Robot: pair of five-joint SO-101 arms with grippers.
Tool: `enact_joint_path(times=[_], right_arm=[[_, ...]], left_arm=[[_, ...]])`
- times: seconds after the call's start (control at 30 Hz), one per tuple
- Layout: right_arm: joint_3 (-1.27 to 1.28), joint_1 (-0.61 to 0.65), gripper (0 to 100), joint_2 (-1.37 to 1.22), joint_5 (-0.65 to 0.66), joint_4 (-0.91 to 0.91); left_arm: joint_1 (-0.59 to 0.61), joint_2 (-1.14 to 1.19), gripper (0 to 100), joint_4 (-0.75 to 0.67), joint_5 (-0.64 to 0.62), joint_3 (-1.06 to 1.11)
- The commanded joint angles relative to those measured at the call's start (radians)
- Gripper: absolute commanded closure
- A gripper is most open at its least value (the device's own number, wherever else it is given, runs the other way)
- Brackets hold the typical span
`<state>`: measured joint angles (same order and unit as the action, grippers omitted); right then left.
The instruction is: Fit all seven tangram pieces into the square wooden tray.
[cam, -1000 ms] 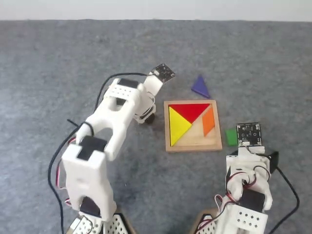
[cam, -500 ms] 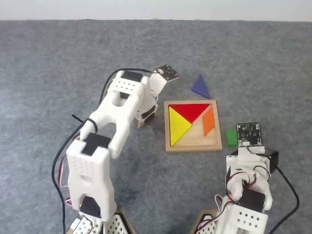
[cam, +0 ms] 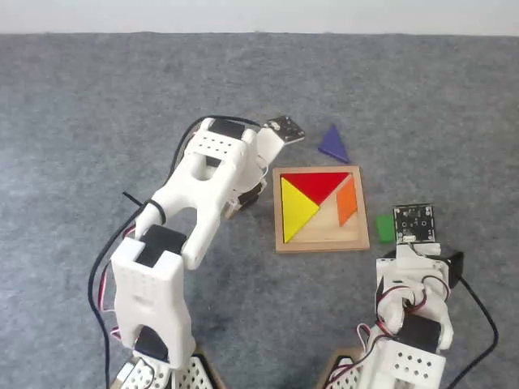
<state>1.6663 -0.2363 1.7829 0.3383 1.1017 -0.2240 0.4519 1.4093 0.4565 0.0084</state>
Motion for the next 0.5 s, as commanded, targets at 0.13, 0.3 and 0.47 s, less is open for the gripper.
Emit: enact_joint_path(times=[0.13, 0.3, 0.47], right_arm=[[0.018, 0.004, 60.8, -0.004, 0.015, 0.004], [0.018, 0.004, 60.8, -0.004, 0.015, 0.004], [0.018, 0.002, 60.8, -0.005, 0.015, 0.015]], left_arm=[[-0.011, -0.055, 98, -0.098, -0.003, 0.093], [-0.012, -0.044, 98, -0.100, -0.003, 0.101], [-0.006, 0.048, 99, -0.089, -0.023, 0.053]])
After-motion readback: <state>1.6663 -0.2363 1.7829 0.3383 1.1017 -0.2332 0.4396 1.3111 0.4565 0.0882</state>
